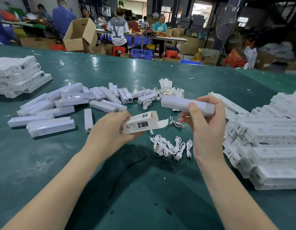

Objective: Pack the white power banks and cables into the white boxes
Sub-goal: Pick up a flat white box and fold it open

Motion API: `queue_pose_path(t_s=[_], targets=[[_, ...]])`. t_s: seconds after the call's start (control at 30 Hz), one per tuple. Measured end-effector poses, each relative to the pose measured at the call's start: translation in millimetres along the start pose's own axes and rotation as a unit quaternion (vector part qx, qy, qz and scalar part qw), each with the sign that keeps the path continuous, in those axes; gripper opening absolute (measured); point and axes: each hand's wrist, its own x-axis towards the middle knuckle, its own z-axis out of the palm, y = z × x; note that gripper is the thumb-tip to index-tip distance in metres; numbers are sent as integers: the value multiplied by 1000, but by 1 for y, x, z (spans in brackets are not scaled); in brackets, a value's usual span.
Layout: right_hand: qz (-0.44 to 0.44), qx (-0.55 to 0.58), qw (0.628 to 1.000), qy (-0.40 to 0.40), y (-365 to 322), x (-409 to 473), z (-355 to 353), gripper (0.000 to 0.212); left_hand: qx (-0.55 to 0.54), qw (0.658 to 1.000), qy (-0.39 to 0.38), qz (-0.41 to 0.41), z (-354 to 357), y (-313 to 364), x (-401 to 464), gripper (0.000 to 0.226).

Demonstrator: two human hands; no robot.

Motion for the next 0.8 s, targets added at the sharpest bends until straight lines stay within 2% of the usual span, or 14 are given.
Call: queue_pose_path(t_s=[0.13, 0.3, 0.8], targets=[[-5, 7, 1000, 2, -4, 1, -2, 13, 37, 998, 46, 29, -3, -1, -1, 47], [-9, 6, 999, -36, -8, -3, 2, 11, 81, 988, 108, 71, -5, 1, -1, 48], [-99, -85, 991, -39, -10, -18, 10, 16, 108, 979, 165, 54, -4, 1, -1, 41]])
